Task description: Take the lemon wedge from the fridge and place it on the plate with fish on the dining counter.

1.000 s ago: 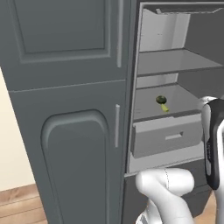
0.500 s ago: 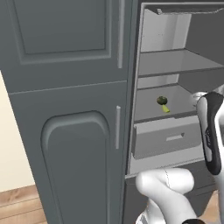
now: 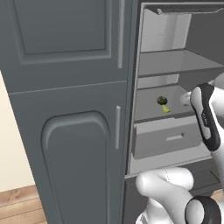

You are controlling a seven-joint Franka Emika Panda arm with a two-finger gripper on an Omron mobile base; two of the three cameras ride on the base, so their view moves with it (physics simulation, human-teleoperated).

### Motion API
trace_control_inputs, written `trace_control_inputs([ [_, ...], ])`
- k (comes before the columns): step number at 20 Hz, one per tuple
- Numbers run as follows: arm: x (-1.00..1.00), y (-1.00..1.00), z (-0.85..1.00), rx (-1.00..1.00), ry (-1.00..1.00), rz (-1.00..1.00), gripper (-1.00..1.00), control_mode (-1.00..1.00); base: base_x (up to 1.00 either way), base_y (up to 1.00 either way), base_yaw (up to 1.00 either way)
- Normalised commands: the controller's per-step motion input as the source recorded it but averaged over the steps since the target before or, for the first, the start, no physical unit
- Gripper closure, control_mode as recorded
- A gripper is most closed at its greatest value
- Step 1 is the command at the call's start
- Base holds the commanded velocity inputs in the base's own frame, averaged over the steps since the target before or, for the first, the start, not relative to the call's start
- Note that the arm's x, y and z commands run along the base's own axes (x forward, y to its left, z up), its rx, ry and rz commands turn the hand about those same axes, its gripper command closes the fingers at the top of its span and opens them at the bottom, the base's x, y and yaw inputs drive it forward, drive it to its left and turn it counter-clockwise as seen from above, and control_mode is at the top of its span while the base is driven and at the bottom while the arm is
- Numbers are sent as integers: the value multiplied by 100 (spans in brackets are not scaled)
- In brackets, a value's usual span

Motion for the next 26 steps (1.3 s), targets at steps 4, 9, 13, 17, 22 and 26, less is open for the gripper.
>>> trace_control_inputs([
  [4, 28, 0, -19, -3, 10, 0, -100, -100, 0, 0, 0],
  [9, 44, 0, -54, -1, 0, 0, -100, -100, 0, 0, 0],
  [13, 26, 0, -75, -1, -9, 0, -100, -100, 0, 0, 0],
  [17, 29, 0, -36, 0, -18, 0, -100, -100, 0, 0, 0],
  [22, 6, 0, 0, 0, -1, 0, -100, -100, 0, 0, 0],
  [26, 3, 0, 0, 0, 1, 0, -100, -100, 0, 0, 0],
])
